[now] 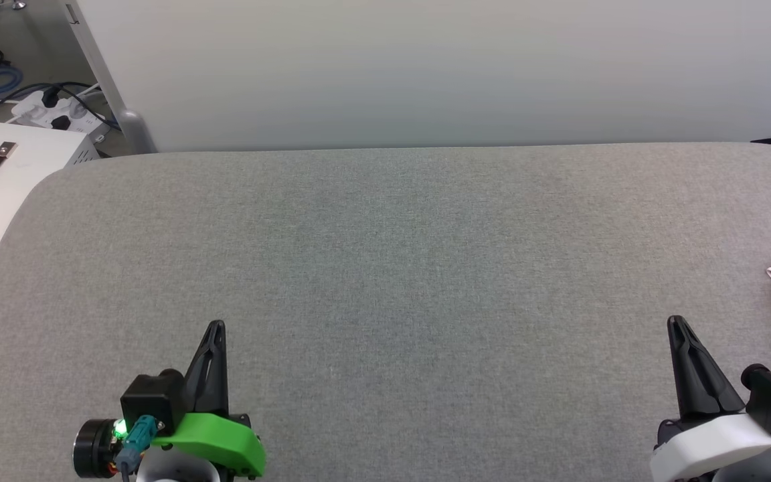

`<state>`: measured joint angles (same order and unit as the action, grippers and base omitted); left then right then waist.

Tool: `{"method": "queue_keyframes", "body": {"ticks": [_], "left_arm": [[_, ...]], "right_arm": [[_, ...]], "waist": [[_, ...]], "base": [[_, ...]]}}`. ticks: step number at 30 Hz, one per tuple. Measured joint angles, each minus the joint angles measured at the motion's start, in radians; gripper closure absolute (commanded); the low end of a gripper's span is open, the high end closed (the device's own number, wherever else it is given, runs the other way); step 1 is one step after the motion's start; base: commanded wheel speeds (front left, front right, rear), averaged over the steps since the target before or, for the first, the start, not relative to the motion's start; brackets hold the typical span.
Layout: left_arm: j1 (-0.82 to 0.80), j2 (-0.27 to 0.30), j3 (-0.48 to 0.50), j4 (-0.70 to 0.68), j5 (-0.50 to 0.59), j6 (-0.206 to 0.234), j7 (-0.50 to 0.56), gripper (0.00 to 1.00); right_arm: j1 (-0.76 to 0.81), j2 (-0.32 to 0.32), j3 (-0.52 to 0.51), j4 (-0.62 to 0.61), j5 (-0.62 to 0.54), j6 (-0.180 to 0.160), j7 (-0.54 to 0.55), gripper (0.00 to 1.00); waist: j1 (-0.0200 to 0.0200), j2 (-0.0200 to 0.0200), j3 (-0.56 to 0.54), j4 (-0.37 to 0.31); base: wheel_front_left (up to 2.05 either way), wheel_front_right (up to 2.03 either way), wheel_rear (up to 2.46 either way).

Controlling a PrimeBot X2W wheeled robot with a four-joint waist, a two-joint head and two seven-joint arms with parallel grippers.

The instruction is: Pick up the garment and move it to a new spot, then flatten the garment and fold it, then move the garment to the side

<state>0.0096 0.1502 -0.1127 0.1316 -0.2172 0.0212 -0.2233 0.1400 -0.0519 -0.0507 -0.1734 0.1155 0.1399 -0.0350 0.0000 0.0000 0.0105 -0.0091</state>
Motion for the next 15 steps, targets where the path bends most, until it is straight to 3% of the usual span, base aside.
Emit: {"method": "queue_keyframes", "body": {"ticks": [15], "left_arm": [[0.0, -0.016, 0.018, -0.015, 0.029, 0.0, 0.03, 1.0]], "right_arm": [[-0.019, 0.0, 0.008, 0.024, -0.016, 0.0, 0.002, 1.0]], "waist": [[0.0, 0.0, -0.001, 0.001]], "base": [[0.0, 0.0, 0.0]]}}
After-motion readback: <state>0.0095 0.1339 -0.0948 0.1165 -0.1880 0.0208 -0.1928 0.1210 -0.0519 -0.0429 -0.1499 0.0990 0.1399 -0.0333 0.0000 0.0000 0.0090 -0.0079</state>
